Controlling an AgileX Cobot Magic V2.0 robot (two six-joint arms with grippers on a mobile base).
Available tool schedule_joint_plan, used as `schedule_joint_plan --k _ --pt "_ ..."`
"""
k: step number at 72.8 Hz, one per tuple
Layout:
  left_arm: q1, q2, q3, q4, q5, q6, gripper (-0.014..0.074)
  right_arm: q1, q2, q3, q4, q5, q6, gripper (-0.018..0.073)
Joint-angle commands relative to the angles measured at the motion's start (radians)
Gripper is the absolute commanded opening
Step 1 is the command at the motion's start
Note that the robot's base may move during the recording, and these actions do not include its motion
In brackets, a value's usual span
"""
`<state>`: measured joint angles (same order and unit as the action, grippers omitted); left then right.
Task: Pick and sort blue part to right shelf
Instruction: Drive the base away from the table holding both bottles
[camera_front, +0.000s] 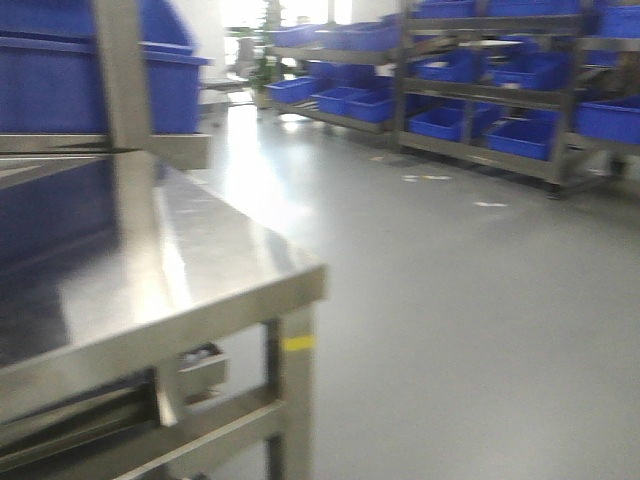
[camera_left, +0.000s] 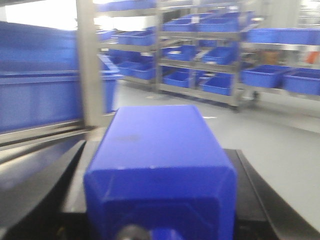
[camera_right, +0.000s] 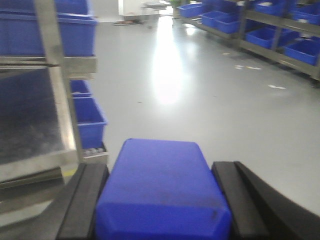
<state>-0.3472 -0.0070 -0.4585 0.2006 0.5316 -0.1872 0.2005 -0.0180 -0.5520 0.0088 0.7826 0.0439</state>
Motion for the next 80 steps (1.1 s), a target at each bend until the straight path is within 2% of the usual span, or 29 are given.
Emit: schedule_joint_plan --k 1,80 --pt "-0.004 -0.019 -0.026 0.006 -0.090 -0.003 0.0335 -0.001 0.016 -0.025 -0.009 -0.100 -0.006 0.0215" --pt "-0.004 -0.019 -0.026 0.006 -0.090 -0.003 0.0335 -0.001 0.016 -0.025 -0.009 -0.100 -0.006 0.0215"
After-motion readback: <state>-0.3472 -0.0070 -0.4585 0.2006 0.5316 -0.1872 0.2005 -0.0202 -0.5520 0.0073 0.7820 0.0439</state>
